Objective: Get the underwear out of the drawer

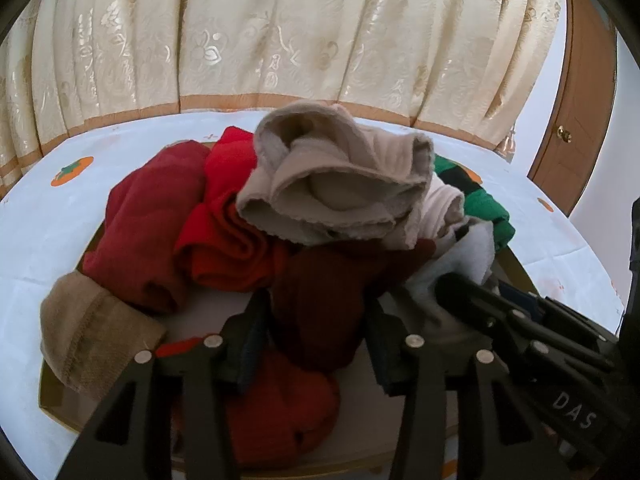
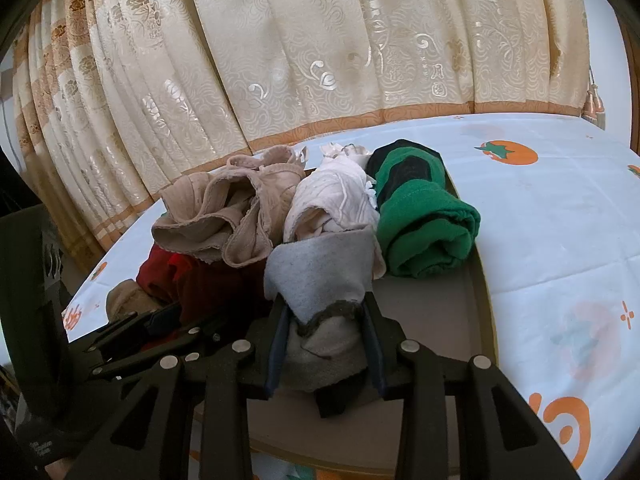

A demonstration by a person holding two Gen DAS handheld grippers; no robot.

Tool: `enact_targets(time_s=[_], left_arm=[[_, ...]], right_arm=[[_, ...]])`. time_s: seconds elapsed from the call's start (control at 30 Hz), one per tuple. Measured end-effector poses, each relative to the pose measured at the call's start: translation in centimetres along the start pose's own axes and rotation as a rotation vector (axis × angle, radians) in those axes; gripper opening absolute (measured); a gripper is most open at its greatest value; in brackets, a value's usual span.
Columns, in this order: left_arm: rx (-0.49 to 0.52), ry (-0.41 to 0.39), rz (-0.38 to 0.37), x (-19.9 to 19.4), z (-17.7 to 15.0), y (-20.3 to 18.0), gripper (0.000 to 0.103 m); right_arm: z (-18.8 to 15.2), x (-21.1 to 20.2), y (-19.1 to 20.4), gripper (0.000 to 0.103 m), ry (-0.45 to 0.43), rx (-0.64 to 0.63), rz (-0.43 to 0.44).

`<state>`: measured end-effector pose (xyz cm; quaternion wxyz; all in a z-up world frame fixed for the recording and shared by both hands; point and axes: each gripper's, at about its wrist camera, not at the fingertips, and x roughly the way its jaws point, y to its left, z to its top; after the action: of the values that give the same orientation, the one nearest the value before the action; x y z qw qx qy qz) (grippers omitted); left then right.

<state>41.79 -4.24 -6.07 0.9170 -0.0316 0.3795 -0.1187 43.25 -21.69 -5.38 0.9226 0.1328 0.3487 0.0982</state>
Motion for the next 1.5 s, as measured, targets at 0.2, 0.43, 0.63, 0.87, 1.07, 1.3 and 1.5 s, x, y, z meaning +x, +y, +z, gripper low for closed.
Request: enact_targets(time_s=[0.2,0.43,0.63,0.87,1.07,1.3,1.5], left_arm=[[0.032,0.021,0.014,0.3,-0.1,-0.5,0.061],[0.165,0.006,0.147,0.1,-0.6,-2.9,0.090],[0.067,0.011,0.101,0.1,-0.3,-1.1,0.090],[0.066,-0.009,0.097,-0.1,-0.3,-1.2,0.090],[0.056,-0.027,0.091,-0.5,-0.4,-1.0,0.090],[0.030,-0.039,0.080,-0.6,-0.4,-0.6,0.090],[0.039,-0.042,0.106,-0.6,-0.4,-0.8,0.090]], right_arm=[[0.1,-0.2,-0.4,0.041,-0.015,0.015,0.020],[0.1,-1.2,0.2,0.069,-0.088,0.001,0.044],[0.1,-2.1,-1.9,0.069,-0.133,0.109,0.088],[0.0,-2.6,-2.2,0.069,-0.153,0.120,0.059],[-0.3,-3.4,-2.1,0.069,-0.151,0.123,0.017],[-0.8,-5.9,-1.8,0.069,-0.192,0.129,-0.036],[-1.4,-7.3,-1.6,0.069,-0.208,0.151,-0.024]])
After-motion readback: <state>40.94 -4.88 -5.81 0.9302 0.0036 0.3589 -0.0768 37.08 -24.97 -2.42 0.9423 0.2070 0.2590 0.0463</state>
